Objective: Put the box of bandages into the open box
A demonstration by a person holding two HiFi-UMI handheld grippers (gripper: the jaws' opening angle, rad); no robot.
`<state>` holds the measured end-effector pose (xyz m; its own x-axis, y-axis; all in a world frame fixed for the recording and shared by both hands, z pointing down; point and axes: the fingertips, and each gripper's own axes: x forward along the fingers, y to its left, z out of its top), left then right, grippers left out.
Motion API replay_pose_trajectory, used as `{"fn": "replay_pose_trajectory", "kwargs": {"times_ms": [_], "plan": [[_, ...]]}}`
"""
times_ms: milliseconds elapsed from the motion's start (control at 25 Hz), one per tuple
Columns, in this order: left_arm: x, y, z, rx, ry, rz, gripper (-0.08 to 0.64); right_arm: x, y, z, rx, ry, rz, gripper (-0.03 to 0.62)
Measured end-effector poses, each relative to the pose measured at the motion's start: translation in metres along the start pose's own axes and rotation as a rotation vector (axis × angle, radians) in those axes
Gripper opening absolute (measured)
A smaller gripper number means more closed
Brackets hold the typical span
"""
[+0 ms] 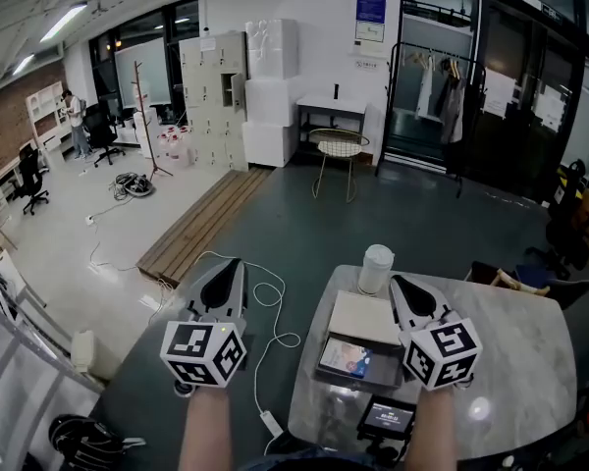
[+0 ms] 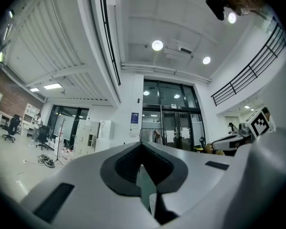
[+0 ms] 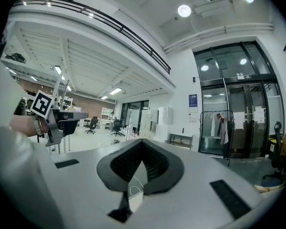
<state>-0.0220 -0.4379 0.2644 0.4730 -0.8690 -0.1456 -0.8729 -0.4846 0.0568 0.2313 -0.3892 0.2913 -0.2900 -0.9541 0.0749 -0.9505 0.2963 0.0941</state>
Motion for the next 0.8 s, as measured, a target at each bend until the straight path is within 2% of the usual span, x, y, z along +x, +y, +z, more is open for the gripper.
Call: {"fn": "replay_pose_trajectory", "kwargs": {"times_ms": [360, 600, 800], "plan": [[0.017, -0.031, -0.005, -0.021, -0.001, -0.098, 0.011, -0.031, -0.016, -0.001, -0.012, -0.019, -0.100, 0.025], [0.035, -0.071, -0.010, -0.018, 0.004, -0.195, 0.011, -0.069, -0.054, -0.006, 0.032, -0.034, -0.217, 0.025], [0.042, -0.090, -0.014, -0.017, 0.010, -0.240, 0.011, -0.095, -0.074, -0.012, 0.069, -0.042, -0.283, 0.025]]}}
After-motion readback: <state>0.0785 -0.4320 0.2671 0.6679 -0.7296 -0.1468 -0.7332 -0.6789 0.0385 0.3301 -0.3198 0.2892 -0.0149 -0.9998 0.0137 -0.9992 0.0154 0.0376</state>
